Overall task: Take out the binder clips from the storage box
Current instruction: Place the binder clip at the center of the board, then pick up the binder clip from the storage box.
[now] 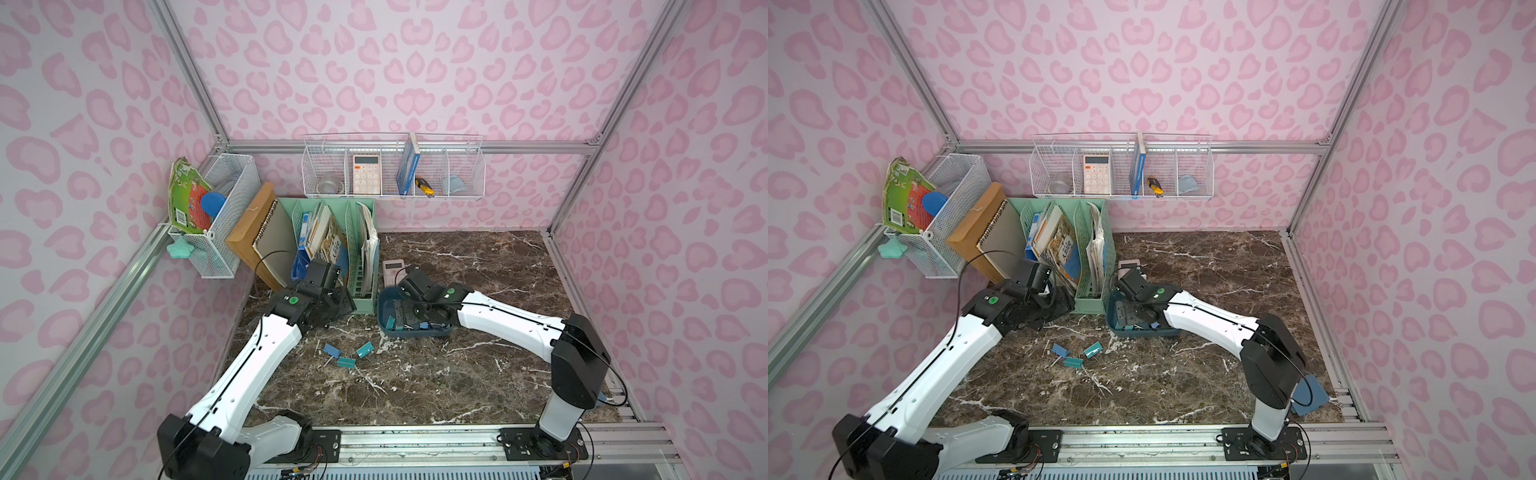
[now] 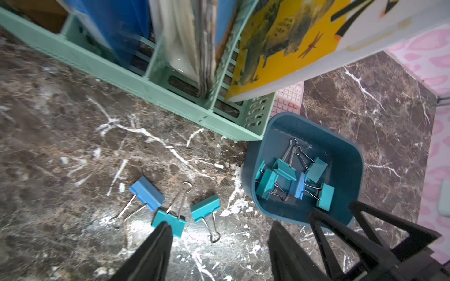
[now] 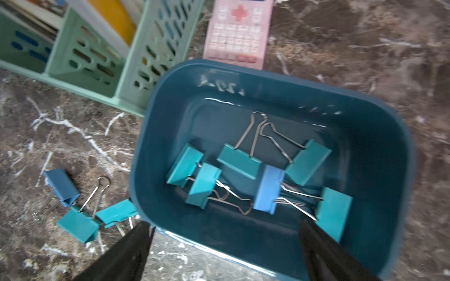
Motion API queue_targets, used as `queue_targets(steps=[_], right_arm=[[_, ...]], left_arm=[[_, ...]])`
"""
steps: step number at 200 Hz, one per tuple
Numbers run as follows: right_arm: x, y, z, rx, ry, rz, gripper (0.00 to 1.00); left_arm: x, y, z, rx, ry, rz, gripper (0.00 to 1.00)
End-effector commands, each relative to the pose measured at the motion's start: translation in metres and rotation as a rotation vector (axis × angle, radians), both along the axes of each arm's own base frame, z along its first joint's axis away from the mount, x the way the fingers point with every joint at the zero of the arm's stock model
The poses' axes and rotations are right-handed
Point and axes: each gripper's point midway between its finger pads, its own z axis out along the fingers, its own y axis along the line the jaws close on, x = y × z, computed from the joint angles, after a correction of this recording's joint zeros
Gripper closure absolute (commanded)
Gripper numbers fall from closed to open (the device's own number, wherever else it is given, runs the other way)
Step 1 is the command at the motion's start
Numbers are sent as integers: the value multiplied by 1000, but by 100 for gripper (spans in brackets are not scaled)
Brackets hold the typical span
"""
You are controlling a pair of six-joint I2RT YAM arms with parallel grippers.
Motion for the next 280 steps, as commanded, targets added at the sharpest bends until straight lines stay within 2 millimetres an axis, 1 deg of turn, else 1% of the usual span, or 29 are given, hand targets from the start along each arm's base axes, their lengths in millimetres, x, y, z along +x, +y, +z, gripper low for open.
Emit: queue_targets(steps=[1, 7, 17, 34, 43, 45, 59, 70, 98, 112, 146, 159, 179, 202, 213, 238, 261, 280], right_arm=[[12, -19, 2, 0, -25, -9, 1], [16, -25, 3, 0, -30, -18, 0], [22, -35, 5, 3, -33, -34, 1], [33, -50, 8, 8, -40, -66, 0], [37, -56, 9, 7, -44, -79, 0], [38, -58, 9, 7, -46, -85, 0], [44, -69, 10, 8, -53, -109, 0], [47, -77, 11, 13, -55, -130, 0], [53, -96, 11, 18, -56, -175, 0], [56, -104, 12, 20, -59, -193, 0], [60, -119, 13, 19, -58, -220, 0], [60, -122, 13, 17, -57, -226, 0], [61, -125, 14, 14, -57, -230, 0], [62, -126, 13, 14, -57, -227, 0], [62, -126, 13, 15, -57, -224, 0], [65, -124, 12, 21, -57, -217, 0], [66, -123, 13, 24, -60, -211, 0], [65, -124, 13, 22, -60, -212, 1]], left_arm=[[13, -29, -9, -52, 59, -90, 44], [17, -36, -15, -57, 88, -109, 46], [24, -49, -23, -66, 132, -140, 53], [35, -66, -39, -49, 199, -192, 58], [40, -73, -50, -29, 241, -216, 61], [43, -76, -46, -29, 235, -221, 62], [51, -87, -60, -3, 290, -258, 69], [56, -95, -70, 9, 327, -285, 72], [67, -113, -91, 33, 378, -339, 74], [71, -119, -99, 39, 394, -359, 77], [82, -135, -114, 42, 404, -407, 77], [85, -139, -116, 57, 395, -416, 79], [89, -139, -114, 80, 370, -399, 79], [92, -132, -102, 104, 322, -367, 78], [93, -134, -96, 98, 288, -372, 78], [90, -145, -80, 114, 209, -409, 77], [88, -159, -71, 122, 157, -449, 77], [87, -169, -71, 128, 139, -487, 76]])
